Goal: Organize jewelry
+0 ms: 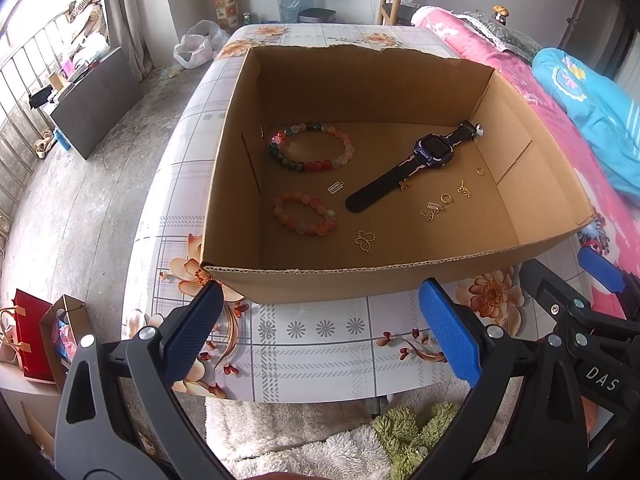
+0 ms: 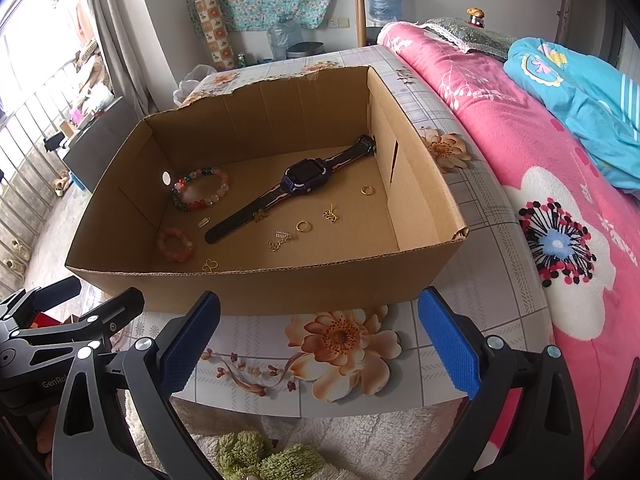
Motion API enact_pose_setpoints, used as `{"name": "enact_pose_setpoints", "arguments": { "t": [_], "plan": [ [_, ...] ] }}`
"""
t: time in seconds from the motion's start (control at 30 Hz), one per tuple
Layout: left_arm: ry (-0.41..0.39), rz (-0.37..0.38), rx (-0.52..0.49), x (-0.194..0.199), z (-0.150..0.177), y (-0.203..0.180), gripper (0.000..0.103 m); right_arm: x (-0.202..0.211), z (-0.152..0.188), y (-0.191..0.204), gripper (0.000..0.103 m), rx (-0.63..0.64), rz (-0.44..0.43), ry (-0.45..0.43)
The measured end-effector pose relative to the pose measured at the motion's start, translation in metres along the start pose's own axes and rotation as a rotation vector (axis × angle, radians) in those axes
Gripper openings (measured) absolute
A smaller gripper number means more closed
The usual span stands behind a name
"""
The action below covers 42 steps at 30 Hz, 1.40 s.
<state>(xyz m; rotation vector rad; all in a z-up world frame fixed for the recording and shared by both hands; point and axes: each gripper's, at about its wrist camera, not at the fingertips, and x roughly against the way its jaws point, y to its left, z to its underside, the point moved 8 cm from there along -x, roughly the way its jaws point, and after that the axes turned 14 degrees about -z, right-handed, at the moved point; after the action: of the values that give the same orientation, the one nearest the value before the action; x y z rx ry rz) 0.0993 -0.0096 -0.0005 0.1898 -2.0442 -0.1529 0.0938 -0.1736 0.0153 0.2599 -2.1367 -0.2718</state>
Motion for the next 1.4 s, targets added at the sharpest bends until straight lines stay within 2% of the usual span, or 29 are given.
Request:
{"name": "enact_pose_setpoints", "arguments": {
  "t": [1.4],
  "plan": [
    [0.0,-0.001,0.004,-0.001,-0.0005,0.0035,0.095,0.0008,-0.0004,0.0025,0.097,-0.002,0.0,0.002]
  ]
}}
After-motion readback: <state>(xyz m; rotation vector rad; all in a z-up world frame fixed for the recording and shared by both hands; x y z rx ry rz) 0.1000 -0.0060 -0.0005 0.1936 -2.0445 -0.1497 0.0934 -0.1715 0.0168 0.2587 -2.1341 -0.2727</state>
